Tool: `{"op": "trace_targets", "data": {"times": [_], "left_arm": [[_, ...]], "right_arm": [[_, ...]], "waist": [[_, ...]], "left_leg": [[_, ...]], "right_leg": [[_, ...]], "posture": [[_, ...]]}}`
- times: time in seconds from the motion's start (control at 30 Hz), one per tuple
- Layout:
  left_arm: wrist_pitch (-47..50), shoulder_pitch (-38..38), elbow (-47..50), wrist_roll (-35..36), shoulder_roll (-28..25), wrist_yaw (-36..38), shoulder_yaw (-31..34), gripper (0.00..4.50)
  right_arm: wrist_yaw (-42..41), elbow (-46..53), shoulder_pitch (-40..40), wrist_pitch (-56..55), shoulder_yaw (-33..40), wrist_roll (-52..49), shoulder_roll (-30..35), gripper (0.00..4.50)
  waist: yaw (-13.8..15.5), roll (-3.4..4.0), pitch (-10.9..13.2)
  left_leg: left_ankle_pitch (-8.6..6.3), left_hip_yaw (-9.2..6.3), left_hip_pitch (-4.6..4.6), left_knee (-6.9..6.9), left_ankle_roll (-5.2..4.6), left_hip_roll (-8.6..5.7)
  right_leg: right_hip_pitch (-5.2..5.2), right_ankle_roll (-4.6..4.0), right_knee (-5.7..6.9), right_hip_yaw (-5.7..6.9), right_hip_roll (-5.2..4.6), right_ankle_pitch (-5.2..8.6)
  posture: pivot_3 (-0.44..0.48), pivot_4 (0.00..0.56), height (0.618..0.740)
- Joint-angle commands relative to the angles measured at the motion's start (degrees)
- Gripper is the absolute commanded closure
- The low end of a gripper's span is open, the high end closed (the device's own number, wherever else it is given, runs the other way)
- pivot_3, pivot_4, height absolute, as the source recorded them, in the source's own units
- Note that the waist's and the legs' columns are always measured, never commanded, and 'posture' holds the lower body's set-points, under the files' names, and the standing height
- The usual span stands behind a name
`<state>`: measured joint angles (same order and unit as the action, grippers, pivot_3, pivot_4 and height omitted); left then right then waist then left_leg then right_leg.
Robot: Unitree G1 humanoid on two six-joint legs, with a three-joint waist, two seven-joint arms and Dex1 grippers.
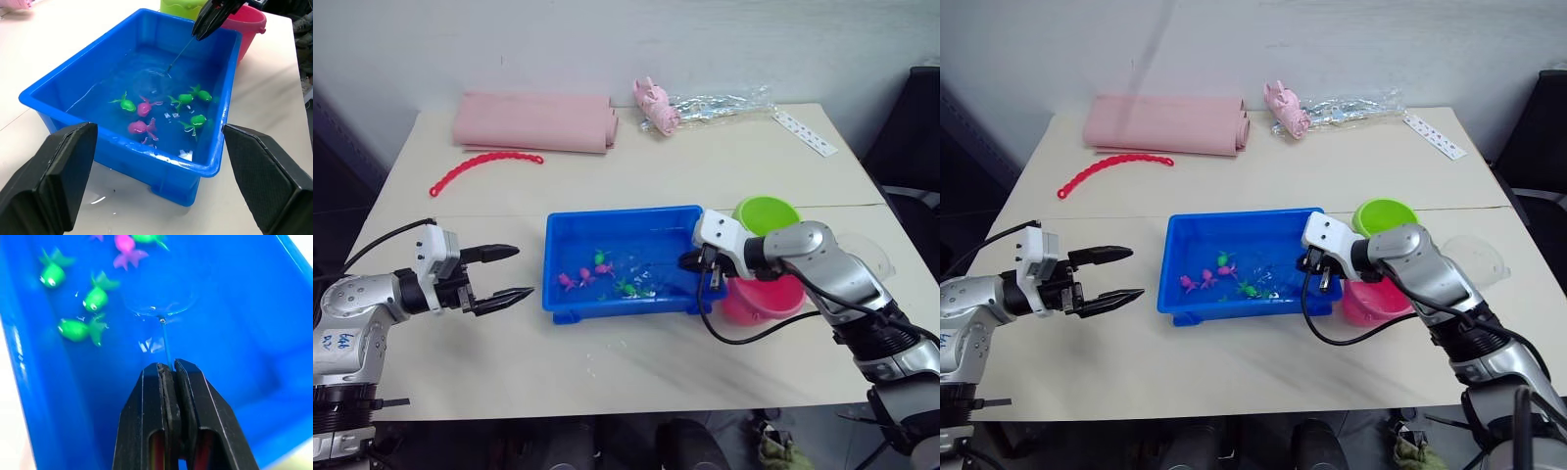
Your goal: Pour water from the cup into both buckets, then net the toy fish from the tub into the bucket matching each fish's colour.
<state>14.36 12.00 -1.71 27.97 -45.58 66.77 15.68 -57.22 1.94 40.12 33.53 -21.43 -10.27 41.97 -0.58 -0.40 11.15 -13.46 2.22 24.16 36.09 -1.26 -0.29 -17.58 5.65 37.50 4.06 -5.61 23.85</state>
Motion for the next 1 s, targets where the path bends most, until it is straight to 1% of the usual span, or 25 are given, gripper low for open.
{"op": "trace_targets", "data": {"times": [0.03, 0.23, 0.5, 1.0], "left_arm": [[0.24, -0.87, 2.22, 0.86, -0.26, -0.48, 0.67, 0.05], [0.74, -1.23, 2.56, 1.05, -0.34, -0.84, 0.88, 0.05], [0.56, -1.41, 3.01, 1.28, 0.12, -1.45, 1.18, 0.05], [0.66, -2.24, 2.86, 1.12, -0.20, -1.42, 1.42, 0.05]], "right_arm": [[-1.58, 1.34, 0.75, 2.09, 0.57, -0.48, -1.19, 4.50], [-2.00, 1.03, 0.23, 4.24, 1.44, -1.03, -3.12, 4.50], [-0.98, 2.15, -0.56, 4.14, 2.03, -1.40, -5.61, 4.50], [-0.06, 1.80, -1.23, -2.15, 1.68, 0.13, -7.65, 4.50]], "waist": [[-0.03, 0.00, 0.00], [-0.26, 0.00, 0.00], [-0.83, 0.00, 0.00], [-1.00, 0.00, 0.00]], "left_leg": [[0.00, 0.00, 0.00, 0.00, 0.00, 0.00], [0.00, 0.00, 0.00, 0.01, 0.01, 0.00], [0.00, -0.01, 0.00, -0.01, 0.01, 0.00], [-0.01, -0.01, 0.00, -0.04, 0.03, 0.00]], "right_leg": [[0.00, 0.00, 0.00, 0.00, 0.00, 0.00], [0.00, 0.00, 0.00, 0.00, 0.00, 0.00], [0.00, 0.00, 0.00, 0.00, 0.00, 0.00], [-0.01, 0.00, -0.01, 0.00, 0.00, 0.00]], "posture": [[0.000, 0.150, 0.740], [0.000, 0.150, 0.740], [0.000, 0.150, 0.740], [0.000, 0.150, 0.740]]}}
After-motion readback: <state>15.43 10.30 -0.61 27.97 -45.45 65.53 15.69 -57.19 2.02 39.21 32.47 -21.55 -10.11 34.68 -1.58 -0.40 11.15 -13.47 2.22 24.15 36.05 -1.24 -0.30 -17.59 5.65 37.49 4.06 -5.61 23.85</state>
